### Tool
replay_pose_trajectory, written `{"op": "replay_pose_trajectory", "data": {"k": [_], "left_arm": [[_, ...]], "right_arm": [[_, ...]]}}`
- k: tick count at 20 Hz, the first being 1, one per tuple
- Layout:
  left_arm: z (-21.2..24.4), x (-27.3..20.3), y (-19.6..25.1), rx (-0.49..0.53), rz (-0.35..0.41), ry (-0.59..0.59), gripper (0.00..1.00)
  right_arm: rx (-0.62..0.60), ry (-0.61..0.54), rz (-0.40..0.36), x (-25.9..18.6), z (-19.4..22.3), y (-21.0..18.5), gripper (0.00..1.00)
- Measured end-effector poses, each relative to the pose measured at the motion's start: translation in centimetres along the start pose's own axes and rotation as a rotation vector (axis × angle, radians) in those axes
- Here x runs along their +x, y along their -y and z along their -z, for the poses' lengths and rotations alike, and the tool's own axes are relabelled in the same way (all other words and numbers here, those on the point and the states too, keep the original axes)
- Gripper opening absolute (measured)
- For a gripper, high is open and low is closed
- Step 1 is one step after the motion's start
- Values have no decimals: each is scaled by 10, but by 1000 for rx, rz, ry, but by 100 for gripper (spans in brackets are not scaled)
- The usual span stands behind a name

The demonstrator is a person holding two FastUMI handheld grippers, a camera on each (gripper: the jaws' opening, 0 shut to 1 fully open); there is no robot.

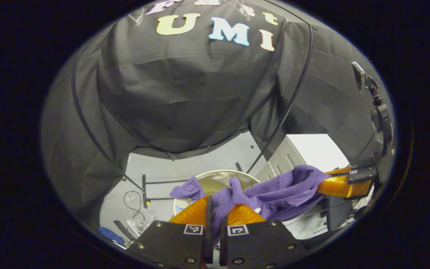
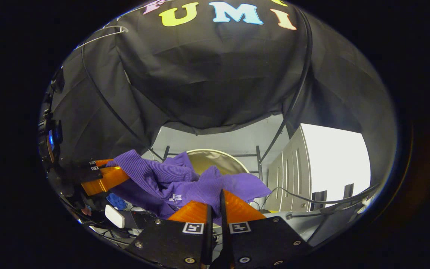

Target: Grasp the clothes on the hanger with both hands and then place them into the laundry hamper below.

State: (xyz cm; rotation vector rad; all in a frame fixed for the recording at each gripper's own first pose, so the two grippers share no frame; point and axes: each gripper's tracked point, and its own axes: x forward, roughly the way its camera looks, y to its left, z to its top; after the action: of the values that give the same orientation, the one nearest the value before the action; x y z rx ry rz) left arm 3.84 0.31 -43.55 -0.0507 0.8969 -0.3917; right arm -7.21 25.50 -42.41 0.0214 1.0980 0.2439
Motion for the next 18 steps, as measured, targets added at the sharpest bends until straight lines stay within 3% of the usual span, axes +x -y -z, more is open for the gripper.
{"op": "replay_pose_trajectory", "data": {"k": [2,3,4,5,8,10,15,18], "left_arm": [[8,0,-1,-7,14,-17,10],[11,0,-2,-13,24,-22,18],[14,-2,-1,-22,37,-28,21],[15,-2,-1,-28,53,-27,40],[21,-9,-15,-18,29,-26,96],[21,-9,-22,-12,2,-18,97],[1,-28,-36,-9,-34,47,100],[-15,-44,-34,-26,-51,92,97]], "right_arm": [[-1,8,-5,-5,-4,-3,11],[3,17,-12,-7,-9,-7,20],[4,19,-10,-9,-12,-10,35],[4,19,-6,-11,-15,-13,41],[14,38,34,-20,-14,-3,88],[23,60,79,-33,-16,8,95],[71,120,164,-65,-22,47,95],[116,152,171,-72,-26,63,95]]}}
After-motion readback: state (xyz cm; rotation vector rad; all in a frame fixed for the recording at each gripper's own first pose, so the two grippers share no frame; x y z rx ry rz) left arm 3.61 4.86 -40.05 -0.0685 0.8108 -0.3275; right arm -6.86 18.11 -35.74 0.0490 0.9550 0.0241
